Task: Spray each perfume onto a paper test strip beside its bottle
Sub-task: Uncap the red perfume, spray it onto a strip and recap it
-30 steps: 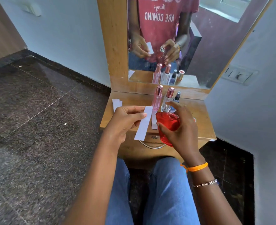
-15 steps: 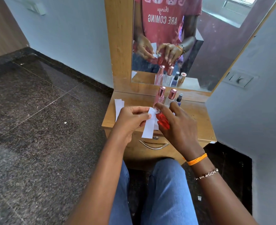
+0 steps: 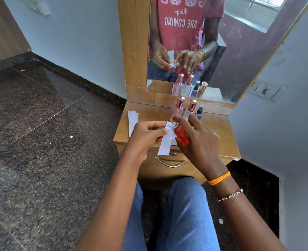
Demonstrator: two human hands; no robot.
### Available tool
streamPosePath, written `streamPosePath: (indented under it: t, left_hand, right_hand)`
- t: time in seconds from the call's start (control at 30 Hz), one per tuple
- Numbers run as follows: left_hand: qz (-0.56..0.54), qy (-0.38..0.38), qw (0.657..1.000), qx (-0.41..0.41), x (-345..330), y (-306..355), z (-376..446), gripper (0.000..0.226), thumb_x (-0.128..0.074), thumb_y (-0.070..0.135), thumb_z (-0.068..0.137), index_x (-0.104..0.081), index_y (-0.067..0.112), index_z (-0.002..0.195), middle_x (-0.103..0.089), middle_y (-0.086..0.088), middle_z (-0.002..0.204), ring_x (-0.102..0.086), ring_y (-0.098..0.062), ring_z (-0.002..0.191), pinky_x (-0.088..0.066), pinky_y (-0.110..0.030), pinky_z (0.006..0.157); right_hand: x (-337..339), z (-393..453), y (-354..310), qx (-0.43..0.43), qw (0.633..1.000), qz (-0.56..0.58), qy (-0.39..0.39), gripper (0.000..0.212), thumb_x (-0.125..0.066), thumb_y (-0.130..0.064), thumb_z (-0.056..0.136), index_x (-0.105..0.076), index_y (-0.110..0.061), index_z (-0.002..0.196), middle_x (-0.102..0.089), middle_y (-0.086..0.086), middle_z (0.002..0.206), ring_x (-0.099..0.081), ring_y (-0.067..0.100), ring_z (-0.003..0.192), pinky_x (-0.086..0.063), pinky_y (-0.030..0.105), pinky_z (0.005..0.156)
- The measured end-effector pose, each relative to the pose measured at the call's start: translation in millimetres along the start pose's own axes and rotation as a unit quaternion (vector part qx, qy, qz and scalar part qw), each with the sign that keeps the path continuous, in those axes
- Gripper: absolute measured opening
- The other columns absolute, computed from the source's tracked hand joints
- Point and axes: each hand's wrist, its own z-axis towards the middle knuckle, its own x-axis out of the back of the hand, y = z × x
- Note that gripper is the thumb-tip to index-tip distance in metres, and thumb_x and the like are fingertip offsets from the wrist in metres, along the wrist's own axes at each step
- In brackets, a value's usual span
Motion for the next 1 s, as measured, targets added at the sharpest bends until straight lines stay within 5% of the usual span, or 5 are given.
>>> streamPosePath:
  t: [0.2,0.37,0.53,1.0]
  left_hand:
    - [0.067,0.057,0.996,-0.025,-3,-12,14,0.019,-0.070,0.005,0.079,-0.068,0.015,0.095,-0.069,-0.004,0.090,-0.065,-0.010,0.081,-0.052,-0.016,0.062]
    - [0.218,0.112,0.968,-0.057,-7,-17,45,0.027,-0.070,0.009,0.080,-0.066,0.009,0.106,-0.070,-0.009,0.100,-0.065,-0.020,0.092,-0.054,-0.032,0.082]
    - [0.312,0.127,0.937,-0.095,-13,-17,67,0.029,-0.071,0.010,0.080,-0.064,0.007,0.108,-0.070,-0.012,0.102,-0.063,-0.020,0.090,-0.044,-0.023,0.069]
    - [0.396,0.161,0.892,-0.149,-17,-31,78,0.024,-0.070,0.014,0.081,-0.065,0.009,0.104,-0.066,-0.008,0.109,-0.060,-0.023,0.099,-0.045,-0.028,0.071]
  right_hand:
    - [-6,-10,4,-0.064,0.996,0.061,0.021,0.068,-0.081,-0.022,0.066,-0.048,-0.026,0.125,-0.055,0.004,0.096,-0.059,0.025,0.073,-0.020,0.015,0.044]
    - [-11,-23,5,-0.103,0.988,0.114,0.007,0.063,-0.076,-0.028,0.071,-0.044,-0.032,0.126,-0.054,0.000,0.100,-0.059,0.026,0.077,-0.044,0.030,0.046]
    - [-13,-31,5,-0.117,0.984,0.134,-0.008,0.067,-0.077,-0.029,0.070,-0.044,-0.031,0.128,-0.055,-0.001,0.102,-0.059,0.023,0.077,-0.041,0.026,0.051]
    - [-17,-32,1,-0.132,0.973,0.190,0.006,0.069,-0.079,-0.025,0.066,-0.044,-0.037,0.124,-0.052,-0.006,0.106,-0.060,0.021,0.083,-0.042,0.026,0.054]
